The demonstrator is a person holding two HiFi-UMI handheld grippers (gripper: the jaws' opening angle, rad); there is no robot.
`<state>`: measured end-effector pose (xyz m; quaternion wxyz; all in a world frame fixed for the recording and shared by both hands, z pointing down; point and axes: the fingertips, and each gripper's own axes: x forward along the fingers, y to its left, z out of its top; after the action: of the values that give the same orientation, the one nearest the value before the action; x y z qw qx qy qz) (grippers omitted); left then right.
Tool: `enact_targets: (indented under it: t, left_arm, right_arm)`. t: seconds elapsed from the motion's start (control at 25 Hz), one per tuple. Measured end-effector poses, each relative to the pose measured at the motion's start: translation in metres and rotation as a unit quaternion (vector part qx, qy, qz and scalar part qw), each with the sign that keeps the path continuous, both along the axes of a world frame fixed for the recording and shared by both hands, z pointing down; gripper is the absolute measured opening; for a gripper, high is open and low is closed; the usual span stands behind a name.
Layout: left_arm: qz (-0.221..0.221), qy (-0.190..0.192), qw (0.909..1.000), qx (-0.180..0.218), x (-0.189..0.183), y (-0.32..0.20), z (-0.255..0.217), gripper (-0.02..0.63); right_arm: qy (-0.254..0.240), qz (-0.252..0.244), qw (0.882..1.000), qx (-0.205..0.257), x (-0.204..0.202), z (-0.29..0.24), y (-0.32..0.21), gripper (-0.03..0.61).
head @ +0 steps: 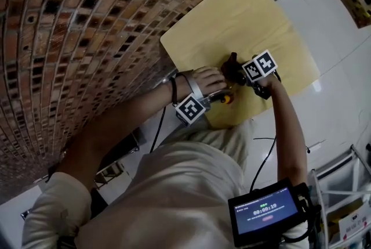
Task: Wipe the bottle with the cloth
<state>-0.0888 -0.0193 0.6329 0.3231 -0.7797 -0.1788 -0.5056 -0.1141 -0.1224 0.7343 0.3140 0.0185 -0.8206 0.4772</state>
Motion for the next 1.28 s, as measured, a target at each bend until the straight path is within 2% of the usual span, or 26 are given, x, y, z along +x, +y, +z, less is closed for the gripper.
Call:
enact_targets:
  t: [0.16,0.28,0.4,0.48,0.52,0.6,0.64,0.72,0.8,0.96,1.04,1.16,1.28]
  left_arm:
    - [0.012,-0.011,0.9998,0.012,-0.003,0.001,0.003,0.176]
    - [0.019,-0.005,0.9994,0.028,0.001,-0.002,0.001,0.176]
    - [0.059,-0.015,0.9942,0.089,0.002,-0.007,-0.001,0.176]
    - [0.104,-0.04,0.9842,0.137,-0.001,-0.006,-0.001,0.176]
    - [0.124,-0.056,0.978,0.158,-0.002,-0.005,0.0,0.176]
    - [0.153,-0.088,0.9663,0.187,-0.004,-0.005,0.001,0.176]
    - [0.162,-0.102,0.9617,0.196,-0.005,-0.005,0.001,0.176]
    - [0.176,-0.127,0.9549,0.203,-0.006,-0.004,0.004,0.176]
    - [0.193,-0.147,0.9477,0.208,-0.006,-0.003,0.007,0.176]
    - [0.218,-0.171,0.9357,0.219,0.0,-0.003,0.01,0.175]
    - [0.217,-0.181,0.933,0.223,0.004,-0.006,0.011,0.175]
    - [0.214,-0.199,0.9286,0.229,0.007,-0.012,0.012,0.175]
    - [0.209,-0.213,0.9258,0.232,0.01,-0.012,0.012,0.175]
  right_arm:
    - [0.041,0.008,0.998,0.046,0.012,0.023,-0.003,0.095]
    - [0.091,-0.003,0.991,0.097,0.033,0.041,-0.001,0.095]
    - [0.13,-0.012,0.984,0.123,0.061,0.055,0.006,0.095]
    - [0.116,0.029,0.988,0.1,0.075,0.048,-0.001,0.095]
    - [0.093,0.06,0.991,0.081,0.079,0.038,-0.011,0.095]
    - [0.025,0.105,0.993,0.042,0.078,0.009,-0.033,0.095]
    - [-0.009,0.109,0.994,0.027,0.073,-0.007,-0.04,0.095]
    - [-0.066,0.081,0.994,0.008,0.059,-0.042,-0.047,0.095]
    - [-0.113,0.032,0.993,-0.004,0.038,-0.076,-0.044,0.095]
    - [-0.182,-0.076,0.98,-0.037,-0.007,-0.127,-0.02,0.095]
    - [-0.169,-0.14,0.974,-0.05,-0.024,-0.125,-0.003,0.095]
    - [-0.088,-0.228,0.968,-0.053,-0.036,-0.084,0.017,0.095]
    - [-0.008,-0.271,0.962,-0.044,-0.032,-0.037,0.028,0.095]
